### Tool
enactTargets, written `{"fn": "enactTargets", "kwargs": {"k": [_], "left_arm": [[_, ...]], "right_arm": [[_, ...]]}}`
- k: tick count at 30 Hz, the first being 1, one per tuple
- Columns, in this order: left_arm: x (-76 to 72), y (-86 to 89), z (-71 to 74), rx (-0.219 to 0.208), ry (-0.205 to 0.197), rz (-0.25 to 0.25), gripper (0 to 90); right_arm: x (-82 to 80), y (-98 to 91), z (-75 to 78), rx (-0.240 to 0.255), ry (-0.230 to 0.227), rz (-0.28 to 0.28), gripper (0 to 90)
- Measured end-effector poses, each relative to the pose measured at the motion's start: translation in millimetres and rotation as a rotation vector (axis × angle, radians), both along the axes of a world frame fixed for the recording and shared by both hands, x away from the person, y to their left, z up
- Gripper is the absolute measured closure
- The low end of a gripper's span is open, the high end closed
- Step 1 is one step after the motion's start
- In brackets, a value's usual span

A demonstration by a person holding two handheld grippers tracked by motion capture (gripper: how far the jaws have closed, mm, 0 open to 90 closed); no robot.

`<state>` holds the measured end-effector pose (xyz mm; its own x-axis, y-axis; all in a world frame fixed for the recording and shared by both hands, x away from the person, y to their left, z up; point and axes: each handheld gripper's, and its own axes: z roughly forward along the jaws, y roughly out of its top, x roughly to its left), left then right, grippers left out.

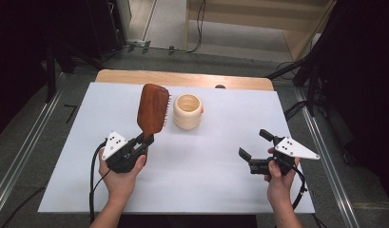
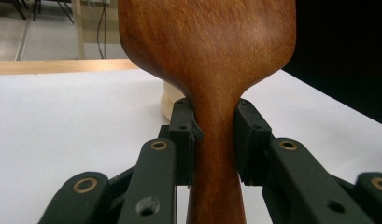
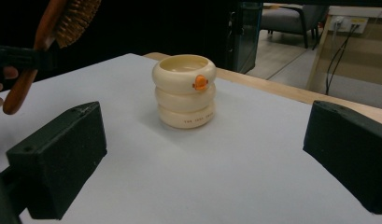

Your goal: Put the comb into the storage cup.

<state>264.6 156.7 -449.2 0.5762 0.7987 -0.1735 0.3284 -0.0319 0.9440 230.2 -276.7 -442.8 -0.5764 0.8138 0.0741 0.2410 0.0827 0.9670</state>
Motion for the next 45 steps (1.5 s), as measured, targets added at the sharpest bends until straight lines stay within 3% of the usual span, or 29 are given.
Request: {"fn": "enactTargets", "kwargs": {"k": [12,20,35,45], "left_arm": [[-6.5,-9.4,0.3,-0.01,-0.023,-0.032,72.6],[-10.7,-18.7,-0.6,-0.008,-0.024,-0.058,72.6],[-24.1,-49.3,-7.9,0.006,-0.036,-0.151,72.6],[-33.0,-67.7,-11.2,0.022,-0.037,-0.21,72.6]], "right_arm": [[11.2,34.2,19.8,0.03,-0.016,0.083,0.0],[15.2,45.5,25.4,0.049,-0.014,0.115,0.0],[13.0,67.3,26.2,0.104,0.056,0.192,0.0],[13.5,83.3,23.5,0.169,0.108,0.226,0.0]]}}
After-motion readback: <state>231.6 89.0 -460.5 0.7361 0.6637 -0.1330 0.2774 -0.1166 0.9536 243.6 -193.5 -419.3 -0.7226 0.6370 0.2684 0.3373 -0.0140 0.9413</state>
